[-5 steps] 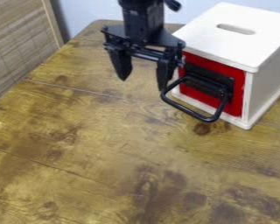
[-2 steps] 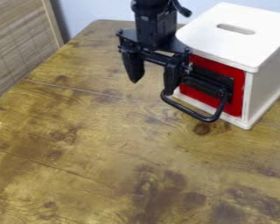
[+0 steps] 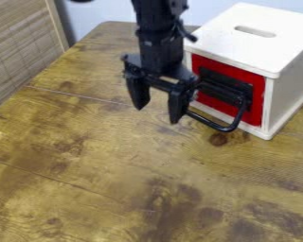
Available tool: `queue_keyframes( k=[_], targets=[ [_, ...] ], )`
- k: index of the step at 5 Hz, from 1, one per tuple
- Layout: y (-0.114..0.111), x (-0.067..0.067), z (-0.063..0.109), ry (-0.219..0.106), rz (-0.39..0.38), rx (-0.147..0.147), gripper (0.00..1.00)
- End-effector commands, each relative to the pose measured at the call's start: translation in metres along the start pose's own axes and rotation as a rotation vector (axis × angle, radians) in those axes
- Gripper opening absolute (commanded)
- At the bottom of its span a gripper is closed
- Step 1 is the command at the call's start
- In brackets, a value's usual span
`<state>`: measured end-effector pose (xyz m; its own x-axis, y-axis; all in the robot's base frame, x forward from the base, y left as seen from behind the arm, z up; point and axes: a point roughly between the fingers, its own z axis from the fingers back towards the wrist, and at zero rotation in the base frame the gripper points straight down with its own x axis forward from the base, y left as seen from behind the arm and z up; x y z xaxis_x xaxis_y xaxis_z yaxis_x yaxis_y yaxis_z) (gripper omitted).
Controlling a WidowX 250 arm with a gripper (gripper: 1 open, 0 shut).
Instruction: Close the drawer
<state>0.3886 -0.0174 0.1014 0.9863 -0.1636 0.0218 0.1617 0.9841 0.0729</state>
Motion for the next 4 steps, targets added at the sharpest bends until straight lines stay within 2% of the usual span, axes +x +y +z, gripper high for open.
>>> queue_keyframes(
  k=[1,2,3,4],
  targets=[
    [0.010,-0.008,0.050,-0.102,0.033,0.013,1.00],
    [0.010,-0.008,0.062,-0.130,0.021,0.020,1.00],
    [0.020,0.005,0.059,-0.132,0.034,0.033,1.00],
    [0.026,0.023,0.049,-0.113,0.046,0.046,1.00]
  ],
)
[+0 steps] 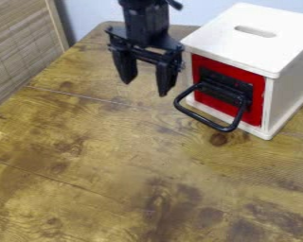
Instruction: Close the drawer
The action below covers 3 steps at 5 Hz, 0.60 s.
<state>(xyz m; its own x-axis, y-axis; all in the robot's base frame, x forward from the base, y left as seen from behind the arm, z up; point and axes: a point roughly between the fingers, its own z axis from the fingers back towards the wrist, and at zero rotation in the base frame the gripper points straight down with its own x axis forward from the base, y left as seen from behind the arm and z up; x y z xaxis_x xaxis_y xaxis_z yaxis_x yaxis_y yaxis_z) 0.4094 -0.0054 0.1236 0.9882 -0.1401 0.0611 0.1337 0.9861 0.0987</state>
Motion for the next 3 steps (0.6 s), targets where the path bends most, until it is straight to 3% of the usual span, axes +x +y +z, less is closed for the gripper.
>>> queue_keyframes(
  k=[1,2,3],
  targets=[
    [-0.002,0.013,0.019,-0.038,0.116,0.032,1.00],
    [-0.016,0.014,0.016,-0.007,0.185,0.033,1.00],
    [-0.028,0.006,0.028,-0.015,0.220,0.019,1.00]
  ],
)
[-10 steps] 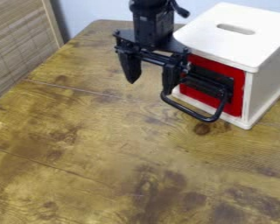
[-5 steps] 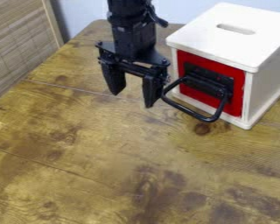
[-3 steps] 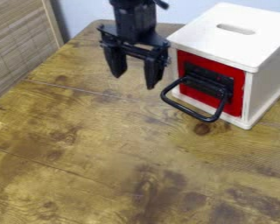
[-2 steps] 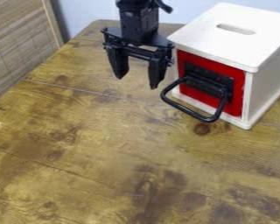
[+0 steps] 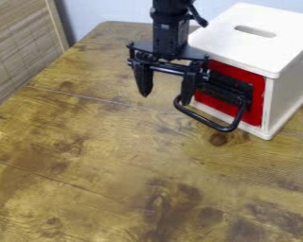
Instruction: Close the drawer
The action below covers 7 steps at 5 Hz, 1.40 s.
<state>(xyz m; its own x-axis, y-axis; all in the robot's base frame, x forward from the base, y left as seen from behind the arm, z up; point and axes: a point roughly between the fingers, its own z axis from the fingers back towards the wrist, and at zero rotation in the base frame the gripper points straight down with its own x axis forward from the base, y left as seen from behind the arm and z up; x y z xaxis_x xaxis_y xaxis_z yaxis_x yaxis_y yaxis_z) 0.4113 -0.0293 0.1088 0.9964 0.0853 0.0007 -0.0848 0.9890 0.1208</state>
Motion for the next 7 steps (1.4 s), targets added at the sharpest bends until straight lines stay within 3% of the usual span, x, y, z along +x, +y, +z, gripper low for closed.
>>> queue_keyframes(
  k=[1,2,4,5,6,7],
  targets=[
    [-0.007,-0.021,0.070,-0.132,-0.016,-0.037,1.00],
    [-0.010,-0.040,0.059,-0.175,-0.074,-0.075,1.00],
    [0.034,-0.028,0.052,-0.173,-0.103,-0.071,1.00],
    [0.047,-0.023,0.044,-0.173,-0.058,-0.066,1.00],
    [0.049,-0.027,0.031,-0.152,-0.030,-0.054,1.00],
    [0.060,-0.009,0.032,-0.166,-0.103,-0.055,1.00]
  ],
)
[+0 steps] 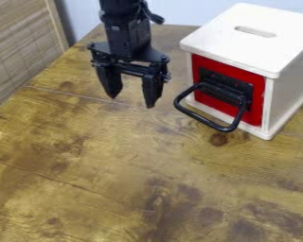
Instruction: Close the drawer
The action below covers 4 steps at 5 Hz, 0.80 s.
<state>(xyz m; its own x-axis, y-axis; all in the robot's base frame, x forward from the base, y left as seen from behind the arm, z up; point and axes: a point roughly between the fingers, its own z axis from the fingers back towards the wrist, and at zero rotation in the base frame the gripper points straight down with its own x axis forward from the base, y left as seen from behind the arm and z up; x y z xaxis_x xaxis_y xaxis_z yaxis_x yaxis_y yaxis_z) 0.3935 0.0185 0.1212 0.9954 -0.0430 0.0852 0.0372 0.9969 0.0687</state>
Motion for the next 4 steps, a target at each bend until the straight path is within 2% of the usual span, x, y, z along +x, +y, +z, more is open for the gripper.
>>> queue_keyframes(
  k=[1,2,4],
  targets=[
    [0.016,0.010,0.020,-0.058,-0.019,0.009,1.00],
    [0.026,0.020,0.019,-0.062,-0.050,0.011,1.00],
    [0.030,0.043,0.007,-0.067,0.009,0.029,1.00]
  ],
)
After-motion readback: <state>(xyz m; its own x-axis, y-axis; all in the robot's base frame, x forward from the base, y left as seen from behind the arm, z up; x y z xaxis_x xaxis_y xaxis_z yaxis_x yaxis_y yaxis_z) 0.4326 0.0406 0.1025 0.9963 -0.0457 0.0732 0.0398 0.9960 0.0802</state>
